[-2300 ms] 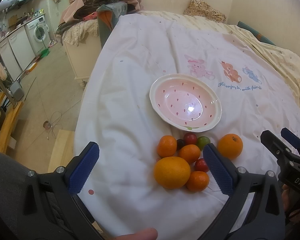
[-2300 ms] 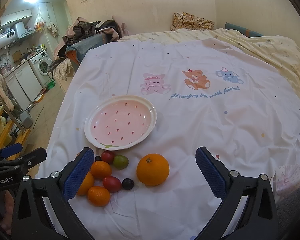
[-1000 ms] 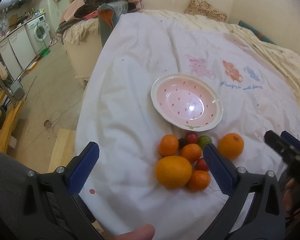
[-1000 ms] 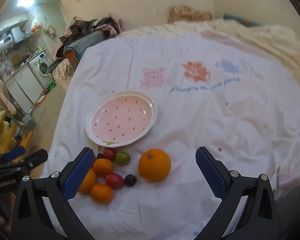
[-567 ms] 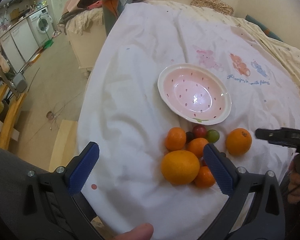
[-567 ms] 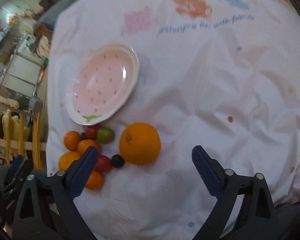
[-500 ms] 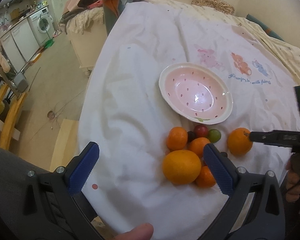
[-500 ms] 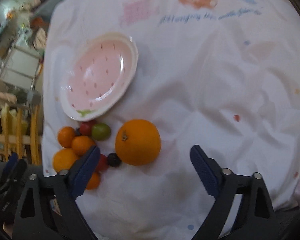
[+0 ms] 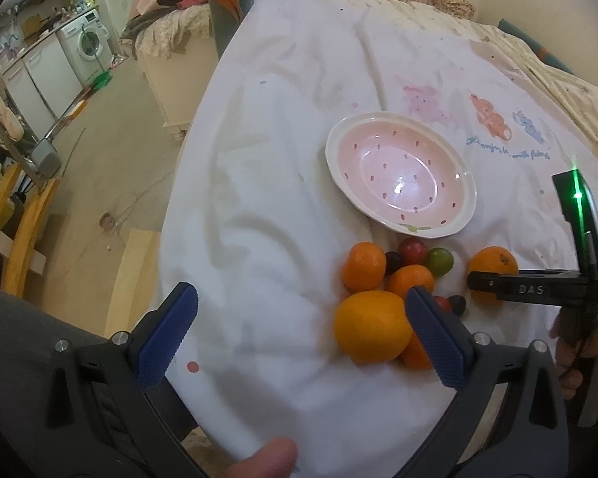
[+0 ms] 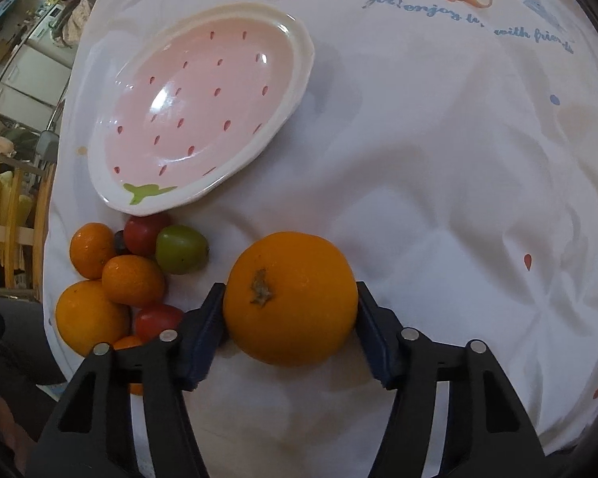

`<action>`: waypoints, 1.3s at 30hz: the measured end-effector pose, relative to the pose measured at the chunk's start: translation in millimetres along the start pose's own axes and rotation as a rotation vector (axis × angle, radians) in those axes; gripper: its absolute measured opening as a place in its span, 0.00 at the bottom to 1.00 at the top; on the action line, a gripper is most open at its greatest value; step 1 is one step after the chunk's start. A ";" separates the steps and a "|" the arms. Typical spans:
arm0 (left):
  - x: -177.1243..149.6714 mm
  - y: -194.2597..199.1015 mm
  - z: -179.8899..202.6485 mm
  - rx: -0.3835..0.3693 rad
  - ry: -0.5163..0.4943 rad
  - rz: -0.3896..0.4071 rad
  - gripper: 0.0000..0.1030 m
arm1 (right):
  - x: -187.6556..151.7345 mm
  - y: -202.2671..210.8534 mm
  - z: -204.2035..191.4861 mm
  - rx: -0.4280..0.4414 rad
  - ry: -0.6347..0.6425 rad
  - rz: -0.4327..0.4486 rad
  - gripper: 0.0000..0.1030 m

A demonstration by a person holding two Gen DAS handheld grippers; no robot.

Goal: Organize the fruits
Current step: 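Grasp the large orange beside the fruit cluster with the right gripper, then lift the large orange with the right gripper while the left gripper grasps another orange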

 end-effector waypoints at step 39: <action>-19.9 -77.9 61.0 -0.050 -0.033 -0.496 0.64 | -15.8 70.7 33.9 0.266 -0.200 0.181 0.60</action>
Point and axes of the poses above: each gripper's, at about its wrist camera, not at the fingertips, and y roughly against the way its jaws point, z to its right, x to its top, the point moved 4 cm from there along -y, roughly the way its jaws point, and after that the axes turned 2 degrees about z, right-handed, at the moved point
